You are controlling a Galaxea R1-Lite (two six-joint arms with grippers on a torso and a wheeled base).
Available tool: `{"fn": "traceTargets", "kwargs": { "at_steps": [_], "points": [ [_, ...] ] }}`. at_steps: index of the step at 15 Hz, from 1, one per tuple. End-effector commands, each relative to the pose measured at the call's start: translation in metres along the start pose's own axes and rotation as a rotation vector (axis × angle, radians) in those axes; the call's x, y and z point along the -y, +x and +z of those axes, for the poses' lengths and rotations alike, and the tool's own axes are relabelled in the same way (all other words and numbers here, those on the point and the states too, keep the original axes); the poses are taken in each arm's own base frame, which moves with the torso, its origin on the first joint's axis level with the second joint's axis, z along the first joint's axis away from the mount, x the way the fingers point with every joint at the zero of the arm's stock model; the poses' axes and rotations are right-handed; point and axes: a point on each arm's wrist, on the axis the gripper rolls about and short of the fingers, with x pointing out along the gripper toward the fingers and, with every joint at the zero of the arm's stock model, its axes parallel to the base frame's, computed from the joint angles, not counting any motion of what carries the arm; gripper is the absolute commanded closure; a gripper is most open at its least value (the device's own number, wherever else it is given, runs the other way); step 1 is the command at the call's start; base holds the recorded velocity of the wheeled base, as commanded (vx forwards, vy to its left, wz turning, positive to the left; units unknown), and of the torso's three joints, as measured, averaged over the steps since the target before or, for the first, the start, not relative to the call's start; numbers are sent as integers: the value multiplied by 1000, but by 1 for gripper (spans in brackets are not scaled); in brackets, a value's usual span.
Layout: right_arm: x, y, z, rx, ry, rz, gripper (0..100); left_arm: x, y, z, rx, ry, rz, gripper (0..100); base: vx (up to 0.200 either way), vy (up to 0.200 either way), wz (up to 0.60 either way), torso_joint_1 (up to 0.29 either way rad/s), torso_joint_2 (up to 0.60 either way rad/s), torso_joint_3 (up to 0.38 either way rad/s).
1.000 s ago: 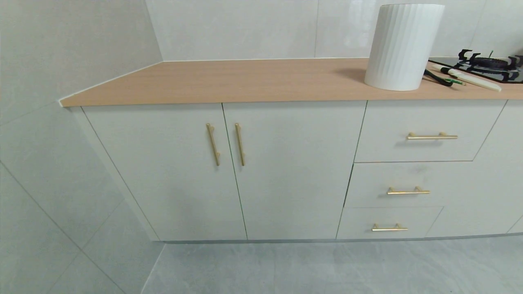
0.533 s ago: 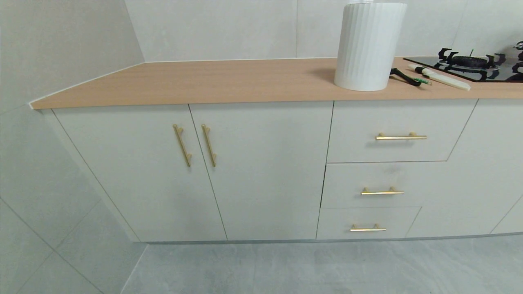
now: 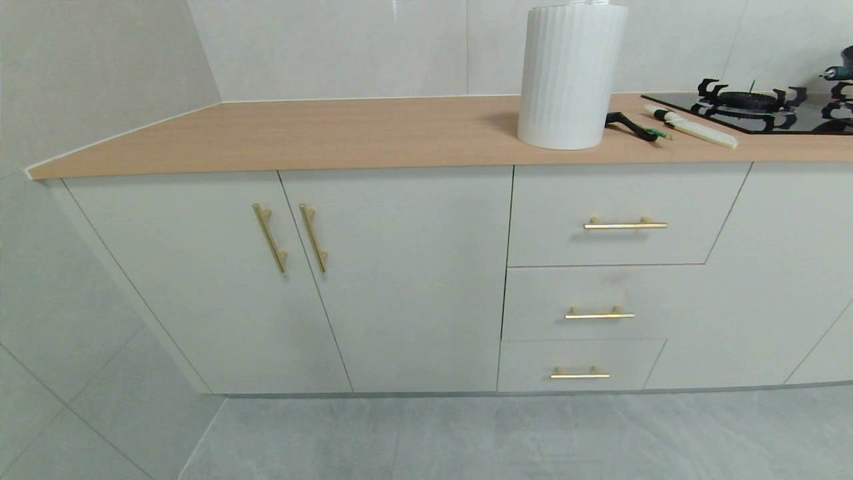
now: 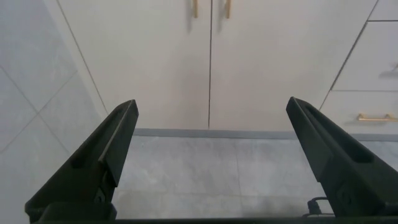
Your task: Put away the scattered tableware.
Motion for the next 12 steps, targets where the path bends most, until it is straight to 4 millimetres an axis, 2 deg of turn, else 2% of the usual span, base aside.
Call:
{"fn": "traceTargets", "kwargs": {
  "at_steps": [1, 10, 12],
  "points": [
    [0, 0, 0, -2, 0, 1, 0, 0, 0, 0, 0, 1, 1, 0, 0, 0, 0, 0, 0, 0],
    [0, 0, 0, -2, 0, 1, 0, 0, 0, 0, 0, -1, 0, 0, 200, 0, 0, 3, 1, 3],
    [0, 0, 0, -2, 0, 1, 0, 0, 0, 0, 0, -1, 0, 0, 0, 0, 0, 0, 0, 0]
  ]
}}
